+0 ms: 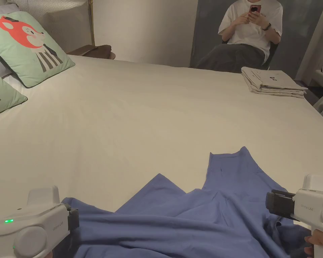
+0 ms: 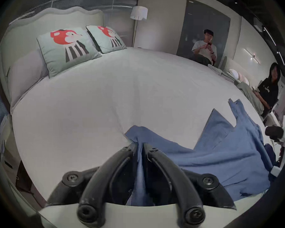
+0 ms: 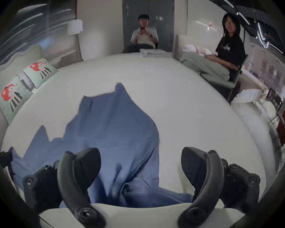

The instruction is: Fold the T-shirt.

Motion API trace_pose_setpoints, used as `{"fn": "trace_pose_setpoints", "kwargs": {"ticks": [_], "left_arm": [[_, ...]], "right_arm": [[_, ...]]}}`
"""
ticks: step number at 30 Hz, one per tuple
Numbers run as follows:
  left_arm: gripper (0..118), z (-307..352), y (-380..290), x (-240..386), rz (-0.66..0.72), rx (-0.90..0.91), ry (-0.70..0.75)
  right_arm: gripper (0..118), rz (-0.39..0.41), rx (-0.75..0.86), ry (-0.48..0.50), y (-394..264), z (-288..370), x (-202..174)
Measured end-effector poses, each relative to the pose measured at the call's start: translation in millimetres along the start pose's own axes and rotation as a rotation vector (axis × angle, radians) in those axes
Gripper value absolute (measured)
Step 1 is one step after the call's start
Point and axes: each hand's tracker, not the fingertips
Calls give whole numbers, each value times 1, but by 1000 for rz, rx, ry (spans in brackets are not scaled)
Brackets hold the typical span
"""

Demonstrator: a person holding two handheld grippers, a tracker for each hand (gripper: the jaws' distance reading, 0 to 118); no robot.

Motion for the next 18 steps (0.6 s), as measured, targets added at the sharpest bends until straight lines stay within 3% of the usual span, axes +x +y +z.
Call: {"fn": "trace_pose_setpoints", "kwargs": {"ticks": [4, 6, 7, 8, 10, 11, 12, 13, 18], "left_arm": [[3, 10, 2, 3, -9, 18, 4], [3, 13, 2, 6, -10, 22, 7], [3, 14, 2, 5, -9, 21, 8], [3, 14, 2, 5, -6, 19, 8], [3, 14, 2, 4, 1, 18, 8], [3, 14, 2, 4, 2, 18, 9], [3, 15, 3, 4, 2, 18, 9], [3, 17, 4, 6, 2, 19, 10], [3, 36, 15, 6, 21, 52, -1]], "right_arm": [[96, -16, -95, -20, 7, -35, -2], [84, -57, -130, -34, 9, -48, 1], [73, -70, -139, -35, 11, -51, 3], [54, -74, -137, -29, 11, -52, 5], [36, -85, -120, -14, 10, -48, 9], [10, -81, -102, 27, 10, -44, 11], [4, -91, -74, 44, 10, -39, 14], [4, -104, -39, 20, 9, -29, 16], [3, -113, 127, 114, 23, 25, 31]]}}
